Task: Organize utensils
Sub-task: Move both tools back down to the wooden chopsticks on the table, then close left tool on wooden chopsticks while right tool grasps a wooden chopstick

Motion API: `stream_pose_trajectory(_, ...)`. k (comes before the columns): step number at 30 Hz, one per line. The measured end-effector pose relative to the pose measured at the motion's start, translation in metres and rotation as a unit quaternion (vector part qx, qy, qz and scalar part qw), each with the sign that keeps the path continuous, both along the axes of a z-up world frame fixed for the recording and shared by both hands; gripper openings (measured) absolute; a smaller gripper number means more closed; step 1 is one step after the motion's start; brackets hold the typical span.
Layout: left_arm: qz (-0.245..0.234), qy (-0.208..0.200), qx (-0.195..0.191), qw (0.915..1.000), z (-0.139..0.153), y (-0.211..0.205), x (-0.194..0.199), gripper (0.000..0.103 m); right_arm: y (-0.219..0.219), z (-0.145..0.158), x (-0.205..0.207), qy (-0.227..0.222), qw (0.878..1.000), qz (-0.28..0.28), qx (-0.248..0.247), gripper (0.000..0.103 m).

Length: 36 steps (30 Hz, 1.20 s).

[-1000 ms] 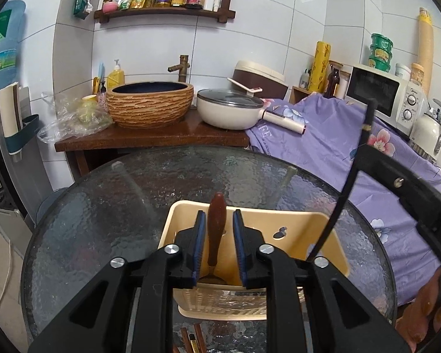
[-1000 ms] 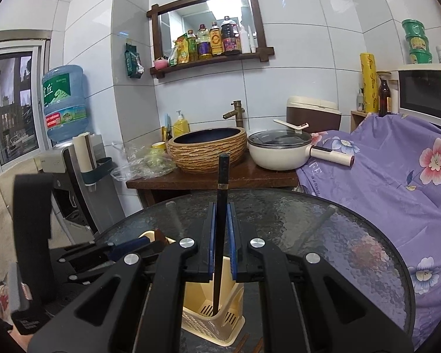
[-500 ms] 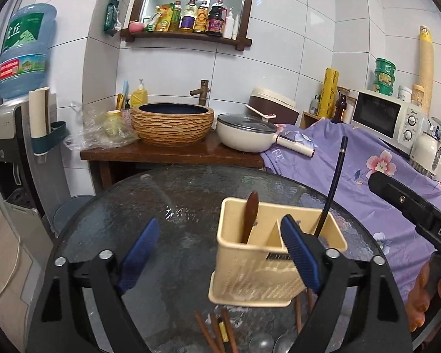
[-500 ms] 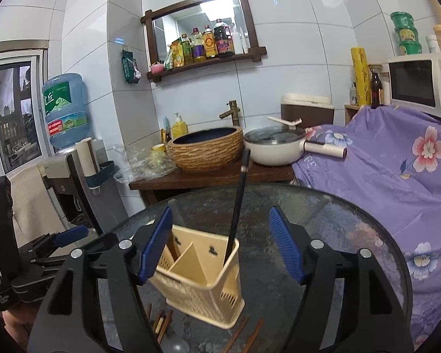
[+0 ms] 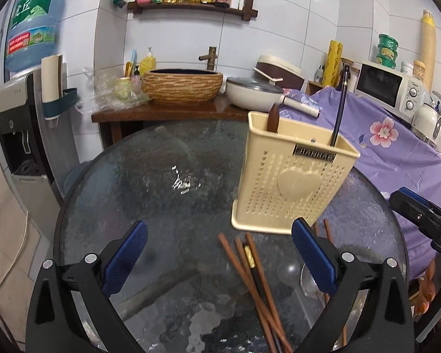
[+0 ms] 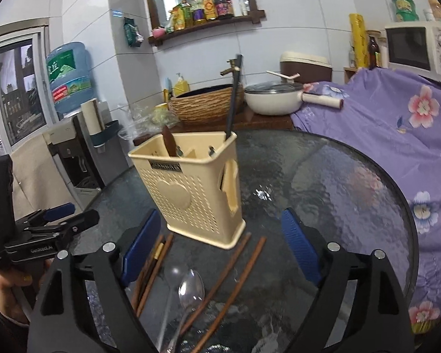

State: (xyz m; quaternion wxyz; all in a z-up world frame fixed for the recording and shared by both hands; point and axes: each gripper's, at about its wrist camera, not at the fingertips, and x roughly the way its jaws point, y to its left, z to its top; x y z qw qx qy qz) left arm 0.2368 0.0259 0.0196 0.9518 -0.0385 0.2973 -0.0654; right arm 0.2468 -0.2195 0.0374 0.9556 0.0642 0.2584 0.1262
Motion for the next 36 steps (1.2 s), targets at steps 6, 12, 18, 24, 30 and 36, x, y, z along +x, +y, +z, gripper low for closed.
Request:
stream_pose_trajectory(6,0.005,0.035,0.007,0.9994,-0.029,0.001,-0.003,0.096,-0.010,-0.037,0.001,0.062,0.998,-0.019,-0.008,0.083)
stream_pose_trajectory(12,0.009,0.060,0.008,0.9981,-0.051,0.002,-0.002,0.094,-0.007,-0.065,0.008,0.123,0.992,-0.020,-0.038,0.074)
stream_pose_trajectory(18,0.000,0.091,-0.015,0.9958,-0.063,0.005,0.007,0.072,-0.001,-0.077,0.015,0.155,0.987,-0.014,-0.036,0.058)
stream_pose_trajectory(24,-0.018,0.125,-0.041,0.9912,-0.071,0.000,0.026,0.054,0.002,-0.085,0.026,0.183,0.983,-0.010,-0.022,0.046)
stream_pose_trajectory(30,-0.014,0.141,-0.040,0.9891,-0.075,-0.006,0.045,0.047,0.000,-0.087,0.047,0.210,0.977,-0.024,-0.006,0.034)
stream_pose_trajectory(36,-0.005,0.150,-0.039,0.9879,-0.077,-0.006,0.056,0.043,0.005,-0.088,0.068,0.220,0.974,-0.050,-0.026,0.028)
